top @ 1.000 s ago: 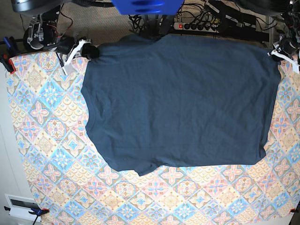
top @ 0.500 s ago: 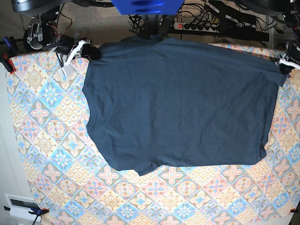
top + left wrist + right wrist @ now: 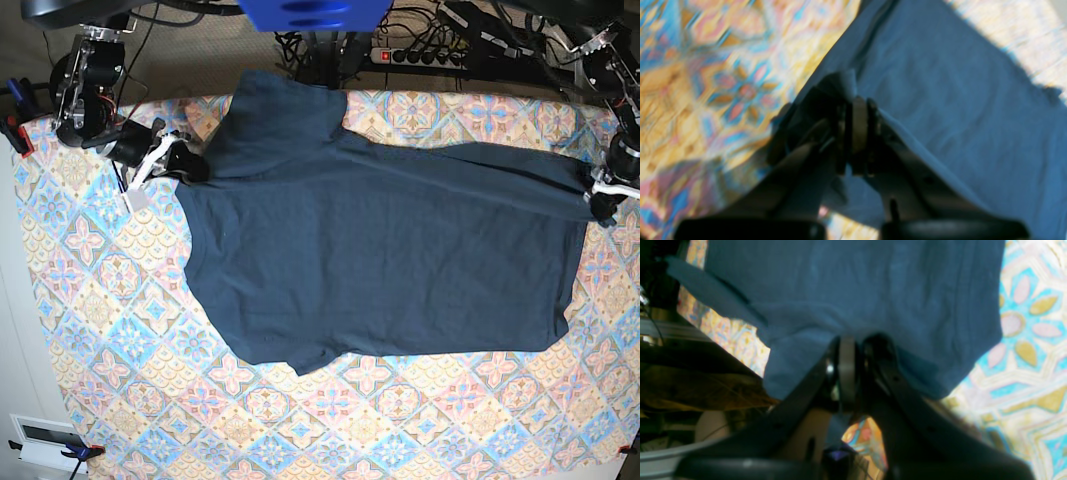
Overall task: Layout the t-shirt on the table in an organized manner, then fold the t-shirt properly
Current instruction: 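Fold the shirt's shoulder edge over toward the hem with both grippers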
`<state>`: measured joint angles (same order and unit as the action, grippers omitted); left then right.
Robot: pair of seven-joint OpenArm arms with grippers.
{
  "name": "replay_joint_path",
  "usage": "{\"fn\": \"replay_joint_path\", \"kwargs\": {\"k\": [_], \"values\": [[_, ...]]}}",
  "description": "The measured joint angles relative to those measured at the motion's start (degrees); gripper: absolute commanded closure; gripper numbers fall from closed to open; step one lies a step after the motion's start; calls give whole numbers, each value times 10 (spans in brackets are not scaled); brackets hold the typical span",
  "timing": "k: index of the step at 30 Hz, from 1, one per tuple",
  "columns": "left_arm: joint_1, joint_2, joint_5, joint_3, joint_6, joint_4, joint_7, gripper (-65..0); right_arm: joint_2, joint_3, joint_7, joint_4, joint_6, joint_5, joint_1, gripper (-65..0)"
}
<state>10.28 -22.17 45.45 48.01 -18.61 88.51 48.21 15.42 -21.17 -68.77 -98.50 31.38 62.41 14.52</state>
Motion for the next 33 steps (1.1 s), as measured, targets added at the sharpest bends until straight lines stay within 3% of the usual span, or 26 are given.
{"fn": "replay_joint_path", "kwargs": {"k": [5,12,21,26,33], "values": [[-69,32,-61,0,-1,-33,2,0,0,-5,8,56,0,9,-45,0],[-126,42,-106,0,-1,-110,-15,0,-1,-44,6,113,-2,4,-48,0],[-142,41,-111,-4,0,-174,-53,0,-3,-92,5,169,-1,6,-49,0],[-143,41,-110,-50,2,-174,-62,0,-3,-90,4,167,-2,2,-92,0],[-156,41,-112,-52,2,-174,-77,0,-7,-59,-5,167,-3,-7,-95,0]]}}
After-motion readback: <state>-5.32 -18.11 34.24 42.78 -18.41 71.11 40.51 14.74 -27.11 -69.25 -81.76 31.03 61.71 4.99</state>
